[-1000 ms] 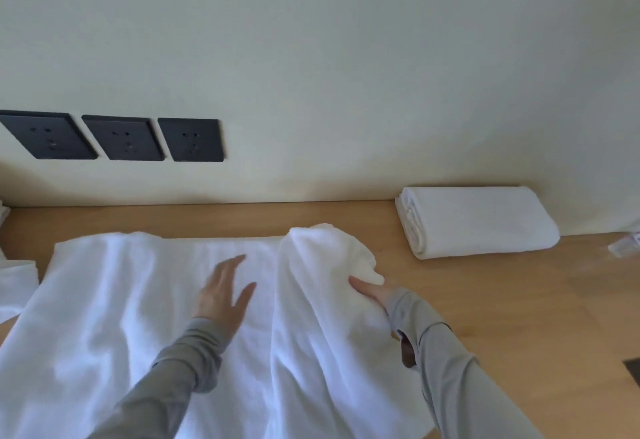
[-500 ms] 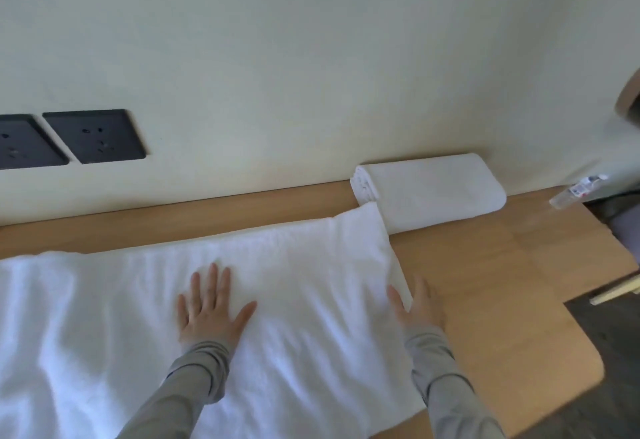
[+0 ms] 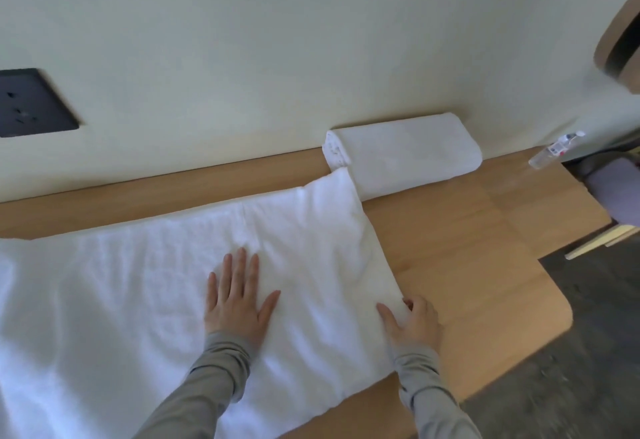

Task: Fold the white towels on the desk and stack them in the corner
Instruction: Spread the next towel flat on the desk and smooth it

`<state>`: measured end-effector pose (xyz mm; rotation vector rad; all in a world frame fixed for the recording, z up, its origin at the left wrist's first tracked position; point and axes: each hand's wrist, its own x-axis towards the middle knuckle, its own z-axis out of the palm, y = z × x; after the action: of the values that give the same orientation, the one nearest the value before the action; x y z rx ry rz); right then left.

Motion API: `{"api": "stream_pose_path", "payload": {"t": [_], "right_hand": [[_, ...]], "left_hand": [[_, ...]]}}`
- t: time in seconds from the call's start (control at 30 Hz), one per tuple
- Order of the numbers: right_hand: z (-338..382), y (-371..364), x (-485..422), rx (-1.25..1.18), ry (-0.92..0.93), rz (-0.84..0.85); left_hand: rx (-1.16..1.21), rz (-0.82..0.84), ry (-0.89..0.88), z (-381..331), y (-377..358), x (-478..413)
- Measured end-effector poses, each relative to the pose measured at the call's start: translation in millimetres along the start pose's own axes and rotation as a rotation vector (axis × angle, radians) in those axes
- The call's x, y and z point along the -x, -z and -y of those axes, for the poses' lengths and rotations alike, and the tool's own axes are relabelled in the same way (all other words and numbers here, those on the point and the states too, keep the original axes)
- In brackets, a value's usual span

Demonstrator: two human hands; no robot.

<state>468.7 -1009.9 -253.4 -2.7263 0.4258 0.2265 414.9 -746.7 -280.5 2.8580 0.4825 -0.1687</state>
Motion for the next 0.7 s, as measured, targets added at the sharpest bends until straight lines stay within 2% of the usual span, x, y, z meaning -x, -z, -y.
{"api": "stream_pose_path", "payload": {"t": [0.07, 0.17, 0.33, 0.43, 0.57, 0.63, 0.7], "right_hand": [[-7.7, 4.3, -3.4, -0.086, 0.017, 0.050], [-28.4, 12.5, -10.8, -0.129, 0.099, 0.006], [-35.0, 6.4, -11.1, -0.078, 0.056, 0.048], [-16.1, 0.0, -9.0, 0.040, 0.069, -0.052], [28.7, -11.3, 2.0, 0.052, 0.173, -0.192], [40.3, -13.3, 1.1, 0.030, 0.131, -0.152], [46.4, -7.3, -8.5, 0.037, 0.075, -0.015]], "left_hand": [[-0.019, -0.019, 0.003, 2.1, -1.5, 0.3], [-0.027, -0.030, 0.005, -0.4, 0.0, 1.1], [-0.031, -0.031, -0.005, -2.2, -0.4, 1.3], [-0.039, -0.015, 0.000, -3.6, -0.3, 1.3], [-0.031, 0.028, 0.000, -5.7, 0.2, -1.1], [-0.019, 0.075, -0.023, -5.5, 1.3, -4.9], [0.043, 0.135, -0.073, -0.2, 7.5, -6.9]]}}
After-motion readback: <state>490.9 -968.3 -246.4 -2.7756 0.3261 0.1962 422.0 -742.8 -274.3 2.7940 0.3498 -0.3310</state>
